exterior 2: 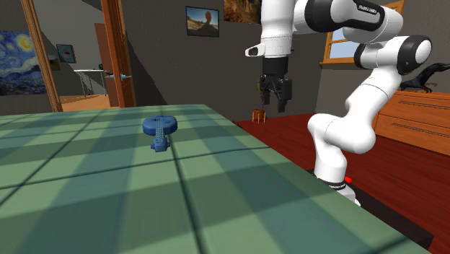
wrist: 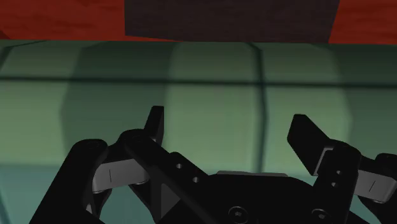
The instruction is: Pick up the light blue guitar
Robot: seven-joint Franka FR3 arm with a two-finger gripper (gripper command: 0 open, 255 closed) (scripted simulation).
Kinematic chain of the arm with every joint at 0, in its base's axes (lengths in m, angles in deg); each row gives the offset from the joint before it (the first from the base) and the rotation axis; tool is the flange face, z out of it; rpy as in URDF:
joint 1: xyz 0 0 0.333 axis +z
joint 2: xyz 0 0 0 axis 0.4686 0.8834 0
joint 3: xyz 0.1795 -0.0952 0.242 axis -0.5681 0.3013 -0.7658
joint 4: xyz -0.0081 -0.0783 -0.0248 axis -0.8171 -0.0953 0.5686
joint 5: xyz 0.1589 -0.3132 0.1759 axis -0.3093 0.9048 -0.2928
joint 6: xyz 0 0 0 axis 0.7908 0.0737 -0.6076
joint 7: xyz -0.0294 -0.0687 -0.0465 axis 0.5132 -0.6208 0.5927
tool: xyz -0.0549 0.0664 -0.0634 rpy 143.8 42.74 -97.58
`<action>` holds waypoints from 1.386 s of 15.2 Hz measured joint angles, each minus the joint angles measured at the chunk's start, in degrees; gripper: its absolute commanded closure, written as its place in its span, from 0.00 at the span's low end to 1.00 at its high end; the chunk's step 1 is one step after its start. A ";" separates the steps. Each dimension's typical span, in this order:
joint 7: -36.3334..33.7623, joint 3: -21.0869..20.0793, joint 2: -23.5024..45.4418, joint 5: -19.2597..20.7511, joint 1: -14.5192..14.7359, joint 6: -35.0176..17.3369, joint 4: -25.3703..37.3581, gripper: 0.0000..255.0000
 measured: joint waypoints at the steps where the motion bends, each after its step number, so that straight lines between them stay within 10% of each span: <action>1: 0.00 0.00 0.00 0.00 0.00 0.00 0.00 0.00; 21: -53.32 -11.52 40.15 -2.74 -10.94 -11.68 30.11 0.00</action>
